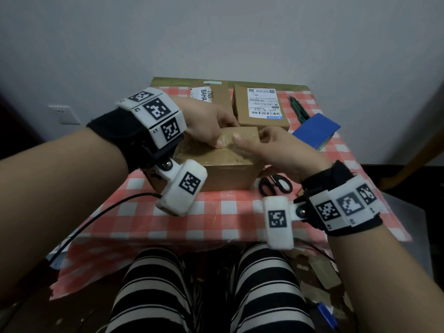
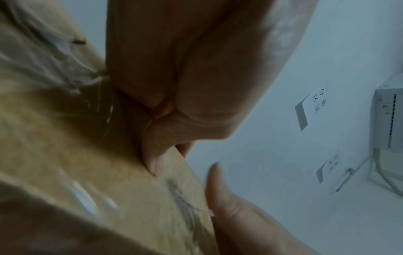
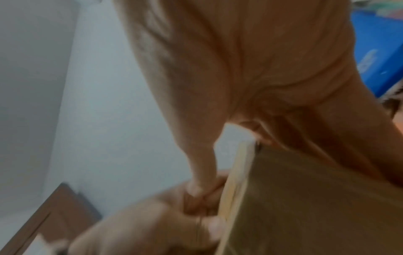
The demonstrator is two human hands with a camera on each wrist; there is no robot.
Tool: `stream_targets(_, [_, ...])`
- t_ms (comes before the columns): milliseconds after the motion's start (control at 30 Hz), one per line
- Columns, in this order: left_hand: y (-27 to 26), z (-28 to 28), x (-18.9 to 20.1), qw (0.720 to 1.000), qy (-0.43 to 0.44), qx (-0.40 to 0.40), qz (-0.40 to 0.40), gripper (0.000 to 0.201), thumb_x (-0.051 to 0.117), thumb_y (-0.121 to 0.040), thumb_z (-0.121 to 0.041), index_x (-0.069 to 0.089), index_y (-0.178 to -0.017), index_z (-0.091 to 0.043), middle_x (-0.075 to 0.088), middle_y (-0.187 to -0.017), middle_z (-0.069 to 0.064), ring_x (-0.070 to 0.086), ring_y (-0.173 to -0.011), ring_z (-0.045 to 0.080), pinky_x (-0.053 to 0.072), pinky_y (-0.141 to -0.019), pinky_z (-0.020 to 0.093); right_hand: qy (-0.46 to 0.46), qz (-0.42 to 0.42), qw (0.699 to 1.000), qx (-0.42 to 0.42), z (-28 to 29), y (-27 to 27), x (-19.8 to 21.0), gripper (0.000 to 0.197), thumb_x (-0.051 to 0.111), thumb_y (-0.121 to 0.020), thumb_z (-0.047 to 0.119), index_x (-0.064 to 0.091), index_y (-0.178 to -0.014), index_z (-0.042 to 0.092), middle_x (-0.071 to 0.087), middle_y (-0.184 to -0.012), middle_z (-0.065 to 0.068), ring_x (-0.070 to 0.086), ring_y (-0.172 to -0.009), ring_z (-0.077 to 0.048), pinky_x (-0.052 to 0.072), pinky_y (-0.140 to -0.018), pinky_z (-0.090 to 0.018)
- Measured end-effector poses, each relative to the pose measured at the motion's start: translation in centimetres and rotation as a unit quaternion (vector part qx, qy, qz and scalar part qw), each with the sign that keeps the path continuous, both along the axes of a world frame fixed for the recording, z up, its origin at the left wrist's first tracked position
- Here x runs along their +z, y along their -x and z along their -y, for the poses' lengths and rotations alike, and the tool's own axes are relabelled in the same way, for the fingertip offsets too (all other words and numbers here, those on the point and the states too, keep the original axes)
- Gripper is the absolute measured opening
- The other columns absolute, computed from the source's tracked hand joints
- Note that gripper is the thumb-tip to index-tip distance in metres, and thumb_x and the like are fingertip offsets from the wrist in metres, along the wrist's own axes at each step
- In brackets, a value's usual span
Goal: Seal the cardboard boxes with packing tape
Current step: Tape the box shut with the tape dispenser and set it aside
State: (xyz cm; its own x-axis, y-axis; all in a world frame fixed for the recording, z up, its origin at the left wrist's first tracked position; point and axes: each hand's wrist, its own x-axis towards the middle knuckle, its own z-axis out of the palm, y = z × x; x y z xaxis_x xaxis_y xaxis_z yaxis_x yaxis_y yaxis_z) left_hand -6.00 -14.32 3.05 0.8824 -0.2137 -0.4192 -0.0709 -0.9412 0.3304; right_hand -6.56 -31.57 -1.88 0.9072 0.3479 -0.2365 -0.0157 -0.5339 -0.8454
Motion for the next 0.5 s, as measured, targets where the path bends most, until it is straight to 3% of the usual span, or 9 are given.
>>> stream_targets(100, [0.2,0.0,0.1,1.000,-0.005,0.002,0.008,0.055,0.060,-0.092,-0.016,0.044,-0.142,-0.034,0.057,-0.131,-0.007,0.053,-0.118,0.018,0.038,-0.107,0.043,0.039,0.044,0.998,-0.033,-0.7,0.0,-0.3,0.058,0.076,-0.075,0.055,0.058,-0.114,0.016,0.067,-0.106,0.000,0.068,-0.091,-0.018,0.061,-0.072,-0.042])
stream_targets(167, [0.3,0.0,0.0,1.000,-0.008,0.004,0.012,0.055,0.061,-0.092,-0.017,0.045,-0.141,-0.036,0.058,-0.130,-0.007,0.054,-0.116,0.019,0.040,-0.105,0.043,0.029,0.030,0.998,-0.040,-0.8,-0.3,-0.4,0.056,0.074,-0.080,0.049,0.056,-0.121,0.016,0.066,-0.112,-0.003,0.068,-0.094,-0.022,0.061,-0.074,-0.048])
stream_targets(367, [1.0,-0.2,0.6,0.999,0.025,0.024,0.006,0.056,0.068,-0.087,-0.015,0.051,-0.136,-0.038,0.064,-0.118,-0.010,0.059,-0.110,0.018,0.045,-0.102,0.041,-0.057,-0.048,0.996,-0.044,0.0,0.2,0.2,0.019,0.058,-0.097,0.027,0.057,-0.109,0.011,0.066,-0.107,-0.009,0.066,-0.096,-0.030,0.054,-0.086,-0.061])
stream_targets(433, [1.3,-0.5,0.7,0.997,0.070,0.042,-0.008,0.058,0.072,-0.082,-0.008,0.056,-0.132,-0.032,0.068,-0.112,-0.010,0.061,-0.110,0.017,0.044,-0.103,0.041,-0.083,-0.071,0.993,-0.036,0.5,0.6,0.6,0.019,0.049,-0.102,0.029,0.057,-0.107,0.013,0.063,-0.104,-0.007,0.062,-0.092,-0.026,0.053,-0.089,-0.059])
stream_targets(500, [1.7,-0.7,0.7,0.992,0.112,0.065,-0.011,0.058,0.074,-0.077,-0.002,0.061,-0.127,-0.027,0.072,-0.106,-0.008,0.065,-0.107,0.017,0.046,-0.102,0.041,-0.099,-0.092,0.991,-0.015,1.0,1.2,0.9,0.031,0.045,-0.102,0.039,0.058,-0.120,0.017,0.064,-0.115,-0.005,0.063,-0.093,-0.025,0.056,-0.085,-0.054])
